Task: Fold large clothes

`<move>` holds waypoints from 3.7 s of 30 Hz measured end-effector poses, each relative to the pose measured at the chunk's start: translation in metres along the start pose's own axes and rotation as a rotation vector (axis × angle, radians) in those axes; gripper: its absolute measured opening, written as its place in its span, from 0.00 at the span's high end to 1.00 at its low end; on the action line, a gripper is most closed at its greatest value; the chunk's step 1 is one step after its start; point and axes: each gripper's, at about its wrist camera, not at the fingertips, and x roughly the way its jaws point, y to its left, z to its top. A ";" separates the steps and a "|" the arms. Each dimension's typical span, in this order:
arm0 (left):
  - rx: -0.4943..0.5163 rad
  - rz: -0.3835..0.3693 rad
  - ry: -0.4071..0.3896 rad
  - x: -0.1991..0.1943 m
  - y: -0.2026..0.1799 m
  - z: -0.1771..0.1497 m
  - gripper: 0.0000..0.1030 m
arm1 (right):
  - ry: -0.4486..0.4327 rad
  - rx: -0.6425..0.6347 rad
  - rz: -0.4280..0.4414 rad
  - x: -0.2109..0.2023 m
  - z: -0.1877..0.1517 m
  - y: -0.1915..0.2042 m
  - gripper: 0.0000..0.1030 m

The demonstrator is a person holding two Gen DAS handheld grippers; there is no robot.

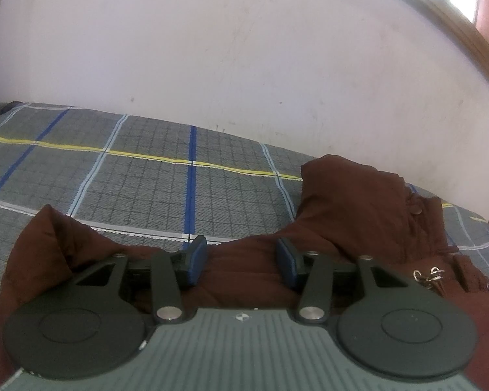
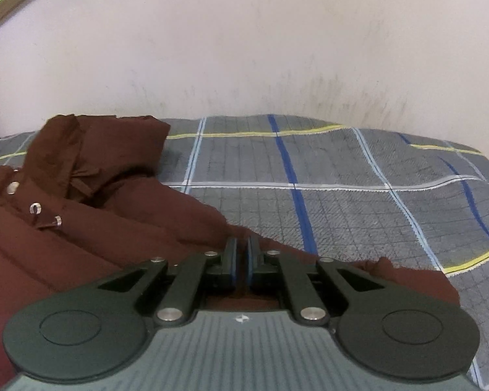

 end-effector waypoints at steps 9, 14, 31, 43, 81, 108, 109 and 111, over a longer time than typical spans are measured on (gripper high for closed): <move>0.060 0.105 -0.038 -0.023 0.004 0.007 0.36 | -0.006 0.017 0.013 0.001 -0.001 -0.002 0.95; 0.157 0.143 -0.038 -0.033 0.007 0.009 0.36 | -0.015 0.026 0.025 -0.001 -0.001 -0.004 0.95; 0.041 0.091 -0.029 -0.020 0.036 0.002 0.29 | -0.033 0.027 0.024 -0.005 -0.003 -0.003 0.94; 0.026 0.089 -0.032 -0.022 0.038 0.002 0.27 | -0.245 -0.080 0.349 -0.102 0.028 0.073 0.92; 0.091 -0.018 -0.188 -0.108 0.008 -0.016 0.14 | -0.021 -0.155 0.625 0.014 0.006 0.175 1.00; 0.041 -0.047 -0.055 -0.073 0.023 -0.034 0.14 | -0.096 -0.013 0.276 -0.078 0.016 0.055 0.94; 0.042 -0.044 -0.056 -0.073 0.023 -0.034 0.14 | -0.099 -0.022 0.216 -0.082 0.014 0.043 0.94; 0.048 -0.038 -0.058 -0.074 0.021 -0.035 0.14 | -0.082 -0.010 0.117 -0.083 0.006 0.016 0.94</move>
